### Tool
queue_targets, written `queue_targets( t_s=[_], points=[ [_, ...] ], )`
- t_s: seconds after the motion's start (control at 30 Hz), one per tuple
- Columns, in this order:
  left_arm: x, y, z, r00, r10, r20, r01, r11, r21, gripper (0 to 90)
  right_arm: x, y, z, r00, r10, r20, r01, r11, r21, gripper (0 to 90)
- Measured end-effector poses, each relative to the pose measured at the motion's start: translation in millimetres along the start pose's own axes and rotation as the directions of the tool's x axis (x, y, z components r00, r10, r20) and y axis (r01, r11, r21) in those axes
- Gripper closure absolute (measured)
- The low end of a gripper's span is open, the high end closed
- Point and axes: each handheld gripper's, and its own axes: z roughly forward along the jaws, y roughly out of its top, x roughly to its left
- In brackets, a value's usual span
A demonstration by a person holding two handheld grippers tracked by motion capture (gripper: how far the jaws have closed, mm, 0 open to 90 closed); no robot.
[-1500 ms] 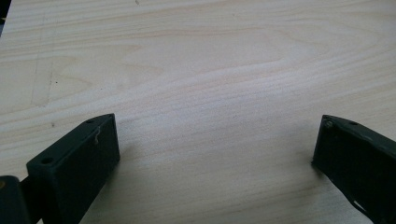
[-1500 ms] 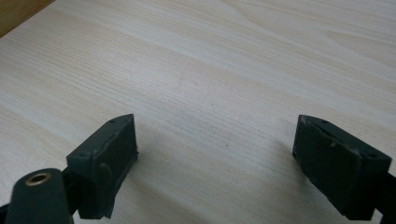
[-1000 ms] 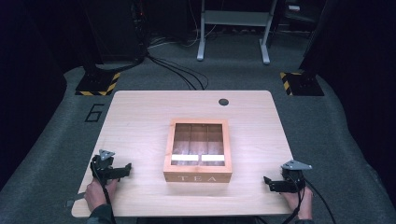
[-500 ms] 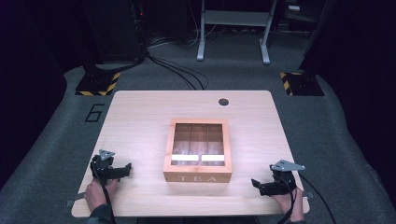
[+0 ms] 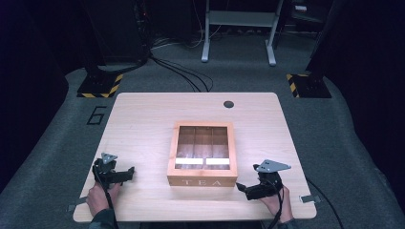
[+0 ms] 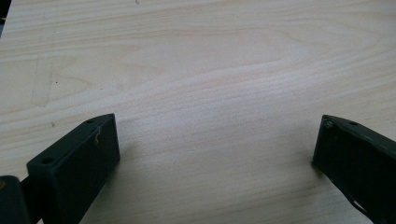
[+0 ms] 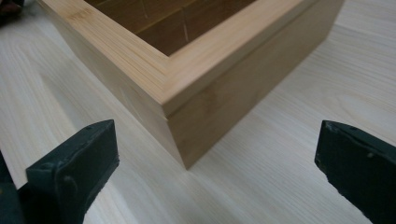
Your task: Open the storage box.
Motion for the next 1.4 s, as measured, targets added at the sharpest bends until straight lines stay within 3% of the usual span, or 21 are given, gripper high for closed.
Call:
queue_targets(
  t_s=[0.27, 0.43, 0.77, 1.13, 1.27, 1.4],
  points=[
    [0.1, 0.1, -0.1, 1.0000, 0.000, 0.001, 0.000, 1.0000, 0.001, 0.2, 12.8, 8.2, 19.7, 0.9994, -0.024, -0.024, 0.024, 1.000, -0.003, 2.2],
    [0.0, 0.0, 0.0, 1.0000, 0.000, 0.001, 0.000, 1.0000, 0.000, 0.2, 17.4, 10.8, 23.6, 0.9994, -0.031, -0.017, 0.030, 0.999, -0.020, 13.2],
    [0.1, 0.0, 0.0, 1.0000, 0.000, 0.000, 0.000, 1.0000, 0.000, 0.2, 21.8, 10.3, 29.2, 0.9985, -0.054, -0.001, 0.054, 0.998, -0.017, 25.8],
    [0.1, 0.0, 0.0, 1.0000, 0.000, 0.000, 0.000, 1.0000, 0.000, 0.2, 20.7, 6.3, 22.9, 0.9982, -0.060, -0.002, 0.060, 0.998, -0.037, 34.8],
    [0.1, 0.1, -0.1, 1.0000, 0.000, 0.001, 0.000, 1.0000, 0.002, 0.2, 19.0, 4.1, 19.4, 0.9978, -0.066, -0.011, 0.065, 0.995, -0.081, 42.1],
    [0.1, 0.0, 0.0, 1.0000, 0.000, 0.000, 0.000, 1.0000, 0.000, 0.2, 20.0, 5.3, 18.8, 0.9964, -0.084, -0.005, 0.084, 0.993, -0.087, 42.3]
  ],
)
